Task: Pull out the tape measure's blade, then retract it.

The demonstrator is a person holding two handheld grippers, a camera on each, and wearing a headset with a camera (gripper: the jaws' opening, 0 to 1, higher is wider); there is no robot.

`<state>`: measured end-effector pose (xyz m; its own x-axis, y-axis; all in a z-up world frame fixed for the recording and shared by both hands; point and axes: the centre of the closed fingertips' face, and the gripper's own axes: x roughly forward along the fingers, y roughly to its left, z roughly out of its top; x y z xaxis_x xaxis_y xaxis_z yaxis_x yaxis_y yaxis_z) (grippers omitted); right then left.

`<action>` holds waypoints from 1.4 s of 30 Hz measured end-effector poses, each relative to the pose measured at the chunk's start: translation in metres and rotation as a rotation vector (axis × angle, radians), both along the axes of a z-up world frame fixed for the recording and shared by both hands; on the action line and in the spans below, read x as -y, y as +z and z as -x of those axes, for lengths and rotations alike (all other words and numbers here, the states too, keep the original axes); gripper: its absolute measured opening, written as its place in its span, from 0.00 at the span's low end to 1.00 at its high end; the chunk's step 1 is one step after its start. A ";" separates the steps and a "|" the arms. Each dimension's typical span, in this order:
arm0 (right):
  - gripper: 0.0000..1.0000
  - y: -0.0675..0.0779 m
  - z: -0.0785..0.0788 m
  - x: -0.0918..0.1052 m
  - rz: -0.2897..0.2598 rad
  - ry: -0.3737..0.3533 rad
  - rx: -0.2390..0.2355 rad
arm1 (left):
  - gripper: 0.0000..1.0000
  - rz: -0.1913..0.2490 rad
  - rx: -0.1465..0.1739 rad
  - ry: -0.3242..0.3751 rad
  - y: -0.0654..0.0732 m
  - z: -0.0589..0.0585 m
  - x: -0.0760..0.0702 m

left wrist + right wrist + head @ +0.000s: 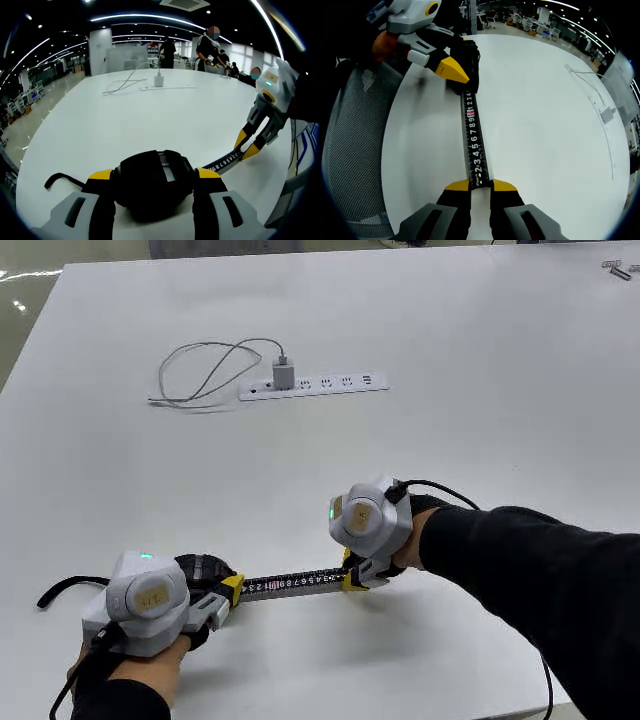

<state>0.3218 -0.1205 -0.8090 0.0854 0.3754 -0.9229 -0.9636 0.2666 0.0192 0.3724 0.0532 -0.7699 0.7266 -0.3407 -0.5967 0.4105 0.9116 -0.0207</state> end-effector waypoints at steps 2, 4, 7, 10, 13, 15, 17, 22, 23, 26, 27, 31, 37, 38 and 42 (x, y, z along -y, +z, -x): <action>0.09 0.000 0.000 -0.001 0.001 0.002 0.002 | 0.58 0.000 0.002 0.000 0.000 0.000 0.000; 0.09 0.000 0.000 -0.002 0.001 -0.001 0.003 | 0.58 0.000 0.002 0.000 0.000 0.000 0.000; 0.09 0.000 0.000 -0.003 -0.006 -0.011 -0.001 | 0.58 0.001 0.003 0.000 0.000 0.000 0.000; 0.10 0.000 0.000 -0.004 -0.005 -0.015 -0.002 | 0.58 0.001 0.001 0.000 0.000 0.000 0.000; 0.09 0.000 0.000 -0.004 -0.004 -0.006 0.002 | 0.58 0.001 0.003 0.001 0.000 0.000 0.000; 0.09 0.000 0.000 -0.005 -0.002 0.008 0.009 | 0.58 0.001 0.004 0.001 0.000 0.000 0.000; 0.09 0.000 -0.001 -0.005 -0.005 0.000 0.007 | 0.58 0.001 0.004 0.002 0.000 0.000 0.000; 0.09 0.000 -0.001 -0.007 -0.011 -0.005 0.007 | 0.58 0.003 0.004 0.002 0.000 -0.001 0.000; 0.09 0.000 -0.001 -0.007 -0.010 -0.004 0.007 | 0.58 0.003 0.004 0.002 0.000 -0.001 0.000; 0.09 0.000 -0.001 -0.009 -0.008 0.001 0.010 | 0.58 0.003 0.001 0.002 0.001 -0.001 0.000; 0.10 0.000 -0.002 -0.009 -0.013 -0.011 0.006 | 0.58 0.003 0.002 0.001 0.001 -0.001 0.000; 0.10 0.000 -0.002 -0.010 -0.019 -0.020 0.002 | 0.58 0.006 0.002 0.003 0.001 -0.001 0.000; 0.10 0.000 -0.003 -0.013 -0.021 -0.024 0.011 | 0.58 0.006 0.005 0.002 0.001 -0.001 0.000; 0.10 0.000 -0.003 -0.013 -0.021 -0.021 0.012 | 0.58 0.006 0.005 0.002 0.001 -0.001 0.000; 0.10 0.000 -0.003 -0.015 -0.034 -0.021 0.020 | 0.58 0.006 0.006 0.002 0.001 -0.001 0.001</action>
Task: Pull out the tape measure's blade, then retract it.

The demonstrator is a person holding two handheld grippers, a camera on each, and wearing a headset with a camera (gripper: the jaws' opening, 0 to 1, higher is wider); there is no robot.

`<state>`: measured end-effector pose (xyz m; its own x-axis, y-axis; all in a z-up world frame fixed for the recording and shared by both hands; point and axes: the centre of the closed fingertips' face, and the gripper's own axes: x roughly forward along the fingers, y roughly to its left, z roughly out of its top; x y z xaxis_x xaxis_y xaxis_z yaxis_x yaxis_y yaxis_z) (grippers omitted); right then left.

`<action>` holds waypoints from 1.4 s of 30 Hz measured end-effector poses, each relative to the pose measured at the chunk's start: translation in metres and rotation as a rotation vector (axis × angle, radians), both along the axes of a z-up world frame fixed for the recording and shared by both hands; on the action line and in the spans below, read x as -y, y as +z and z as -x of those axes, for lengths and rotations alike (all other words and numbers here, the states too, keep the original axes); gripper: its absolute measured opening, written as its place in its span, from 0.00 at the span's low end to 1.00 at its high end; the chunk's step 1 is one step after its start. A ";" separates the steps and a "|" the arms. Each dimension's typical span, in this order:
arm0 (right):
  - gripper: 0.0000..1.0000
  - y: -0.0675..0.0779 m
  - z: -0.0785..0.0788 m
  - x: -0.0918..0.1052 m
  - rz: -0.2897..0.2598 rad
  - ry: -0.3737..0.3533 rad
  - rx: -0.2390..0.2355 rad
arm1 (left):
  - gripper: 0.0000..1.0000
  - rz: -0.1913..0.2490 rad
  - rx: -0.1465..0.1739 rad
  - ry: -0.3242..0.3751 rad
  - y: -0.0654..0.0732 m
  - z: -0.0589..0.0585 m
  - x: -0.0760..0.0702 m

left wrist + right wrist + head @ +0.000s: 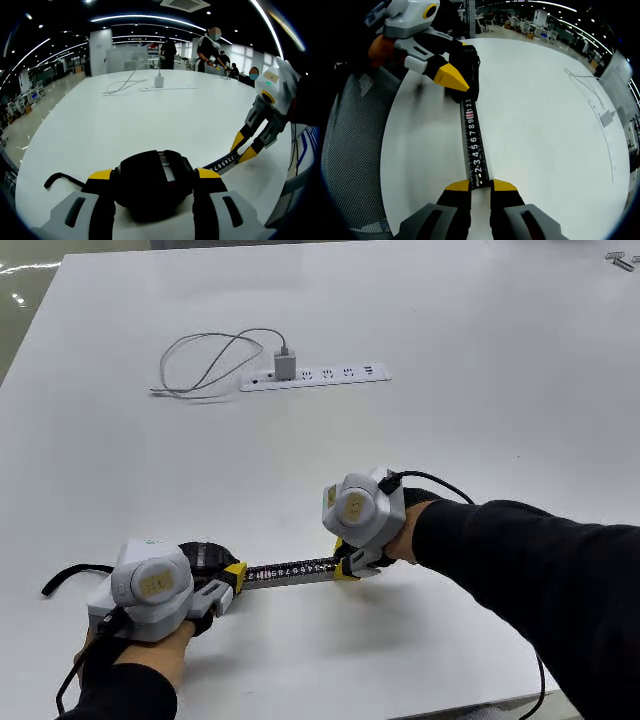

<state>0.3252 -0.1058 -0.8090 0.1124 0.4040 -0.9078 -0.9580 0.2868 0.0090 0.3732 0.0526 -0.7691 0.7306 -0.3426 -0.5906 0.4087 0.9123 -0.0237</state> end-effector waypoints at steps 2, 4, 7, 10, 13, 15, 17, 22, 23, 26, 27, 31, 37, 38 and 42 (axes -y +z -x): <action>0.10 0.000 0.000 0.000 -0.007 0.005 0.003 | 0.58 0.000 0.000 0.001 0.000 0.000 0.000; 0.10 0.000 0.000 -0.001 -0.006 0.010 0.003 | 0.58 0.000 0.001 0.001 0.000 0.000 0.000; 0.10 0.001 -0.001 -0.001 -0.015 -0.017 -0.016 | 0.58 0.000 0.000 0.000 0.000 0.000 0.000; 0.10 0.000 -0.001 -0.001 -0.020 -0.005 -0.012 | 0.58 0.000 0.000 0.001 -0.001 -0.001 0.000; 0.10 0.000 -0.001 -0.002 -0.020 -0.006 -0.011 | 0.58 0.001 0.002 0.001 0.000 0.000 0.000; 0.10 0.000 -0.001 -0.003 -0.029 -0.010 -0.013 | 0.58 0.002 0.002 0.000 0.000 -0.001 0.000; 0.10 0.000 -0.001 -0.004 -0.033 -0.005 -0.011 | 0.58 0.006 0.001 0.003 0.000 0.000 0.000; 0.10 0.000 -0.001 -0.006 -0.033 -0.003 -0.006 | 0.58 0.000 0.001 -0.002 -0.001 0.000 0.000; 0.10 0.000 -0.001 -0.006 -0.033 -0.001 -0.005 | 0.58 -0.001 0.001 -0.002 -0.001 0.000 0.000; 0.10 0.000 -0.002 -0.007 -0.032 0.000 -0.001 | 0.58 -0.003 0.005 -0.005 0.000 0.000 0.000; 0.10 0.000 -0.002 -0.008 -0.032 0.000 -0.001 | 0.58 -0.004 0.005 -0.005 0.000 0.000 0.000; 0.10 0.000 -0.002 -0.009 -0.033 -0.008 -0.004 | 0.58 -0.004 0.006 -0.006 0.000 0.000 0.000; 0.10 0.000 -0.001 -0.011 -0.035 0.001 0.002 | 0.59 -0.005 0.018 -0.008 0.000 0.001 0.000; 0.10 0.000 -0.001 -0.011 -0.038 -0.002 0.000 | 0.59 -0.004 0.019 -0.007 -0.001 0.001 0.000; 0.10 0.000 -0.001 -0.013 -0.042 -0.004 -0.003 | 0.58 0.001 0.019 -0.002 0.000 0.000 0.000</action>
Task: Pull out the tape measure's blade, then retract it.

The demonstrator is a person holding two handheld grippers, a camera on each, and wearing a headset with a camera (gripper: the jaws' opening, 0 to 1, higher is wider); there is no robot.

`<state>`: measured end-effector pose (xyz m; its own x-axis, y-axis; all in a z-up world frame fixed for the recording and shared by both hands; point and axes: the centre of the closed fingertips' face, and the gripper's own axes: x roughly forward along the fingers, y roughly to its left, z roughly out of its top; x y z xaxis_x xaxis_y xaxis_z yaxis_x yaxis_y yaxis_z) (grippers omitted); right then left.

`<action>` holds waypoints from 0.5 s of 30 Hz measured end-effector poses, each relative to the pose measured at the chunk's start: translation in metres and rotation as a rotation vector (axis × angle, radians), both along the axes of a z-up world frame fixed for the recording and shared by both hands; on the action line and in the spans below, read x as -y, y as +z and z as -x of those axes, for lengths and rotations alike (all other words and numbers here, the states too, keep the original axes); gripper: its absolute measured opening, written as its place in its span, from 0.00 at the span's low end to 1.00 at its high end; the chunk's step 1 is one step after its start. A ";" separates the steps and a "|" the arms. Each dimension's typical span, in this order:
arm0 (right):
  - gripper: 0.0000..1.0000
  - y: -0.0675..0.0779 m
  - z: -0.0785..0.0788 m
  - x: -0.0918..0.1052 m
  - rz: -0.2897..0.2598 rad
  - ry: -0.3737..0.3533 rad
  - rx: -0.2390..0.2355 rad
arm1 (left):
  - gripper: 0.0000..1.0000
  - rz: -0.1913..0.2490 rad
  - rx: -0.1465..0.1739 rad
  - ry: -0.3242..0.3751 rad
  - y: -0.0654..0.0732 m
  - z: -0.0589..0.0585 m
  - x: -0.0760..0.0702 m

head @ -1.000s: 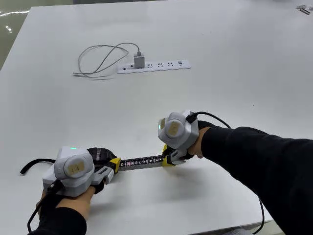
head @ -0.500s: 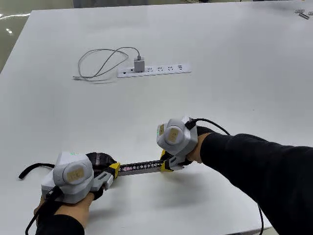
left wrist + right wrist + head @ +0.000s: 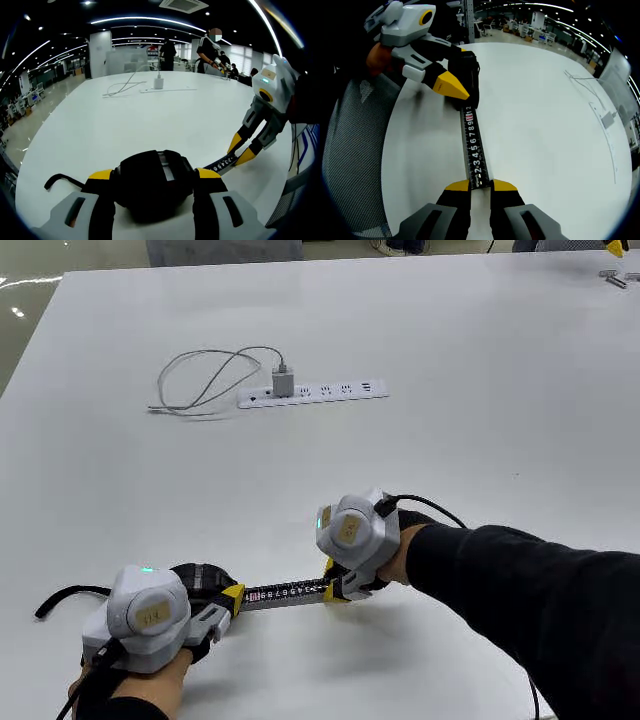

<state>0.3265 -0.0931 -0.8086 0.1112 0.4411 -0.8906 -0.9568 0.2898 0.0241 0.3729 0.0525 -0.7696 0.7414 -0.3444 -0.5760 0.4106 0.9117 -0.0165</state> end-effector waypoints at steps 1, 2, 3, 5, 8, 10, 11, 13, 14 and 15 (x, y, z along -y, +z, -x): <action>0.10 0.000 0.000 0.000 0.000 0.000 0.000 | 0.58 0.002 -0.002 0.000 0.000 0.000 0.000; 0.10 0.000 0.000 0.000 0.000 0.000 -0.001 | 0.58 0.002 -0.008 -0.003 0.000 0.000 0.000; 0.10 0.000 0.000 -0.001 -0.001 0.000 0.000 | 0.58 0.003 -0.012 -0.002 0.000 0.000 0.000; 0.10 0.000 0.000 -0.001 -0.001 0.001 0.002 | 0.58 0.005 -0.014 -0.001 0.000 0.000 0.000; 0.10 0.000 0.000 -0.002 -0.001 0.002 0.003 | 0.58 0.004 -0.010 -0.002 0.000 0.000 0.000; 0.10 0.001 0.000 -0.003 -0.003 -0.001 0.001 | 0.58 0.005 -0.011 -0.003 0.001 0.000 0.000; 0.10 0.000 0.000 -0.003 -0.004 -0.001 0.001 | 0.58 0.004 -0.010 -0.003 0.001 0.000 0.000; 0.10 0.000 0.000 -0.004 -0.006 -0.001 0.003 | 0.58 0.001 -0.011 -0.004 0.000 0.000 0.000; 0.10 0.000 0.000 -0.004 -0.007 -0.002 0.003 | 0.58 -0.003 -0.009 -0.006 0.000 0.000 0.000; 0.10 0.001 0.000 -0.004 -0.008 0.000 0.004 | 0.58 -0.005 -0.009 -0.006 0.000 0.000 0.000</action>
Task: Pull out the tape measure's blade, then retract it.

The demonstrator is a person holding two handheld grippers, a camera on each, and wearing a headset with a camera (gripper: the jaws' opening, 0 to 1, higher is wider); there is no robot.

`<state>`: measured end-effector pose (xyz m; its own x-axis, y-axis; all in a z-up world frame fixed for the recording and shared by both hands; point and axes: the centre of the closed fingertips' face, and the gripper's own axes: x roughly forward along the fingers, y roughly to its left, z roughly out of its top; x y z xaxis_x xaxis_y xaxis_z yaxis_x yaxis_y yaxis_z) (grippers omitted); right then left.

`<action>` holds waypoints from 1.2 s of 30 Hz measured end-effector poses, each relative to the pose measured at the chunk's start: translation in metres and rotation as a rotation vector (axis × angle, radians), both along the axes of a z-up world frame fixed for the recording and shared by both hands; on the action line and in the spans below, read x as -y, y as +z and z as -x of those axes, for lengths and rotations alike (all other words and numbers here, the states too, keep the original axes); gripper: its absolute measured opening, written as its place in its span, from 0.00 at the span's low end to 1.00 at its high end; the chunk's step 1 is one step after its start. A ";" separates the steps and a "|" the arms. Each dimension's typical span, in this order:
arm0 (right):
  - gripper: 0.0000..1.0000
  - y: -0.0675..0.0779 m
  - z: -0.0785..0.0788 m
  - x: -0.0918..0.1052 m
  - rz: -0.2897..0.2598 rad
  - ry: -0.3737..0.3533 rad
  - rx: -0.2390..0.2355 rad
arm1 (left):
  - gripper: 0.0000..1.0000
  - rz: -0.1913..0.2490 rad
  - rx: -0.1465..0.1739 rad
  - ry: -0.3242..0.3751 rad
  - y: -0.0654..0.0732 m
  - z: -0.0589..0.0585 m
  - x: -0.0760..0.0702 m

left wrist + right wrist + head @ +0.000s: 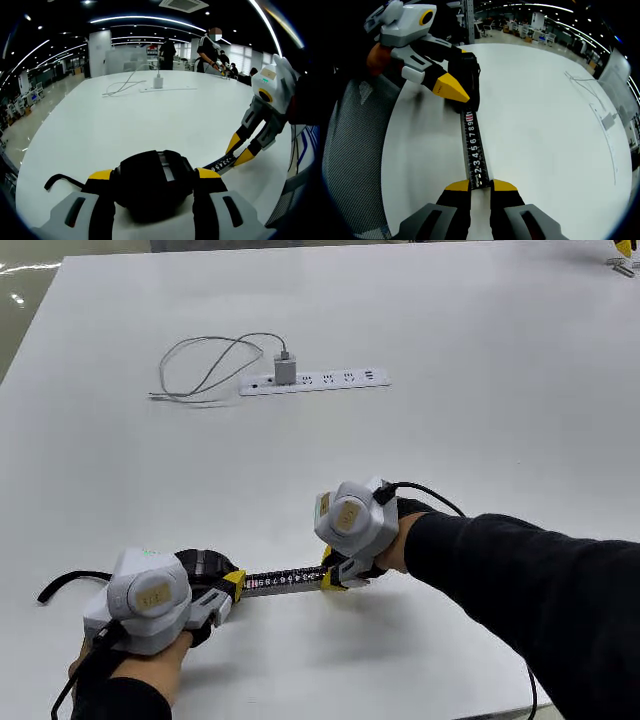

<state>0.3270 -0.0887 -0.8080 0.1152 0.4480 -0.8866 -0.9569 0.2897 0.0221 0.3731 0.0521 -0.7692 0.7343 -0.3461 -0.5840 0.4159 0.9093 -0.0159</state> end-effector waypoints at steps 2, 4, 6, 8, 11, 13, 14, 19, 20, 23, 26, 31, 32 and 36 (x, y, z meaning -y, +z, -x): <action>0.10 0.000 0.000 0.000 -0.002 0.000 0.000 | 0.58 -0.001 0.000 0.001 0.000 0.000 0.000; 0.10 0.000 0.000 -0.001 -0.007 -0.001 0.001 | 0.58 -0.003 0.000 0.001 0.000 0.000 0.000; 0.10 0.000 0.000 -0.002 -0.014 -0.004 0.001 | 0.58 -0.001 -0.002 0.002 0.000 0.000 0.000; 0.10 0.000 -0.001 -0.002 -0.018 -0.007 0.001 | 0.58 0.001 0.000 0.001 0.000 0.000 -0.001; 0.10 0.000 -0.001 -0.003 -0.018 -0.010 0.001 | 0.58 0.005 0.003 0.004 0.000 -0.001 -0.001; 0.10 0.000 -0.001 -0.003 -0.018 -0.016 -0.001 | 0.58 0.008 0.003 0.005 0.000 -0.001 -0.001; 0.10 0.000 -0.001 -0.004 -0.017 -0.011 0.001 | 0.58 0.008 0.002 0.004 0.000 -0.001 -0.001; 0.10 0.000 -0.002 -0.006 -0.018 -0.007 0.006 | 0.58 0.011 -0.002 0.003 0.000 -0.001 -0.001; 0.10 0.000 -0.002 -0.006 -0.018 -0.008 0.006 | 0.58 0.013 -0.003 0.002 0.000 0.000 -0.001; 0.10 0.001 -0.001 -0.007 -0.021 -0.008 0.006 | 0.58 0.022 -0.002 0.000 0.000 0.000 -0.002; 0.10 0.000 -0.002 -0.009 -0.026 -0.010 0.007 | 0.58 0.025 -0.004 0.001 0.000 0.000 -0.002; 0.10 0.000 -0.003 -0.011 -0.034 -0.015 0.005 | 0.58 0.029 -0.003 0.004 0.001 0.000 -0.002; 0.10 0.000 -0.003 -0.011 -0.035 -0.014 0.005 | 0.58 0.029 -0.003 0.004 0.001 0.000 -0.002; 0.10 0.000 -0.003 -0.013 -0.035 -0.013 0.003 | 0.58 0.028 -0.003 0.004 0.001 0.000 -0.002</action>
